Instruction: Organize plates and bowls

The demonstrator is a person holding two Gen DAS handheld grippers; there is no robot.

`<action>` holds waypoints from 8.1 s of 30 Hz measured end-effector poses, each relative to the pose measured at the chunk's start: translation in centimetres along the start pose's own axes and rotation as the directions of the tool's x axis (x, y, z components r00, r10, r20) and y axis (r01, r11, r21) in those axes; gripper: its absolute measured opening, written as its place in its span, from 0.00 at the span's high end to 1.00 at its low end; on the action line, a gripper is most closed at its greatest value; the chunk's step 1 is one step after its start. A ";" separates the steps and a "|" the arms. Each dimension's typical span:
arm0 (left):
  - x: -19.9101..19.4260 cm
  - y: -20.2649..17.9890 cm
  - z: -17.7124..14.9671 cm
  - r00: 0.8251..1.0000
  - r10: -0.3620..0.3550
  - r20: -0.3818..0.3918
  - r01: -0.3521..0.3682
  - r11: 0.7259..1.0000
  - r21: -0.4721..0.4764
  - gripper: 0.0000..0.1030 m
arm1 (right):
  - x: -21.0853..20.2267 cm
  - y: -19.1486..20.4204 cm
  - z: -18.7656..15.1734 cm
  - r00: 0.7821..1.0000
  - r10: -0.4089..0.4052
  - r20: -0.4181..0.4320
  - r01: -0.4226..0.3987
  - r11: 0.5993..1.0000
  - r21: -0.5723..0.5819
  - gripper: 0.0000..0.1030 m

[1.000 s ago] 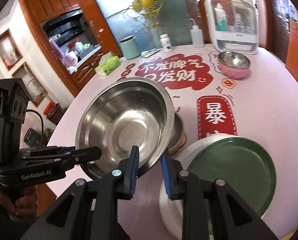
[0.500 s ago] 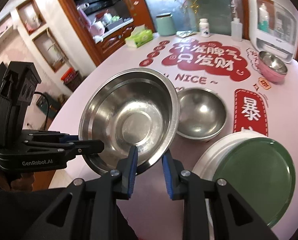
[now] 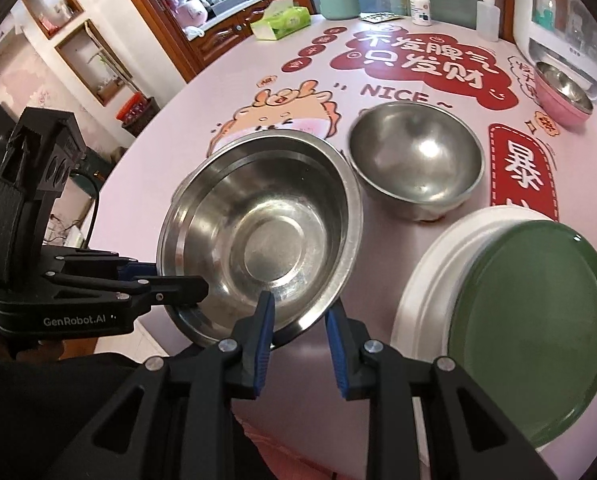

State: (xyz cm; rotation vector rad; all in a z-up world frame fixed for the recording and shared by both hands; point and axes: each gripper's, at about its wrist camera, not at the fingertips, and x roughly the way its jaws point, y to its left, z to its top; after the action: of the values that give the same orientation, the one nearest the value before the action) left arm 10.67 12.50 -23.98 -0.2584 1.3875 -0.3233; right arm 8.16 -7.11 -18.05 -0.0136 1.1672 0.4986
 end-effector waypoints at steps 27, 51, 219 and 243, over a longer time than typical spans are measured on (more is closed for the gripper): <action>1.1 -0.7 1.4 0.997 0.072 -0.034 -0.072 0.997 -0.001 0.68 | 0.2 -1.1 -0.2 0.991 -0.118 -0.068 0.117 0.993 -0.016 0.47; -4.7 -5.7 3.9 0.980 0.096 0.171 -0.110 0.991 0.074 0.43 | -4.5 -4.9 -0.4 0.987 -0.125 0.100 0.117 0.990 0.078 0.45; 15.5 -35.6 21.9 0.987 0.124 0.105 -0.137 0.981 0.135 0.86 | -6.2 -43.0 7.0 0.990 0.072 0.122 -0.118 0.900 0.420 0.90; 7.4 -32.9 9.3 0.978 0.084 0.191 -0.098 0.993 0.063 0.85 | -11.3 -34.1 0.8 0.983 0.130 0.128 -0.160 0.950 0.267 0.89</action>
State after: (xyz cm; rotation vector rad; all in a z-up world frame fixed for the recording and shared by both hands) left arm 18.60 -20.93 -17.24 -0.1609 1.1943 -0.2652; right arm 18.54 -41.42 -16.09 0.3395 1.1264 0.4564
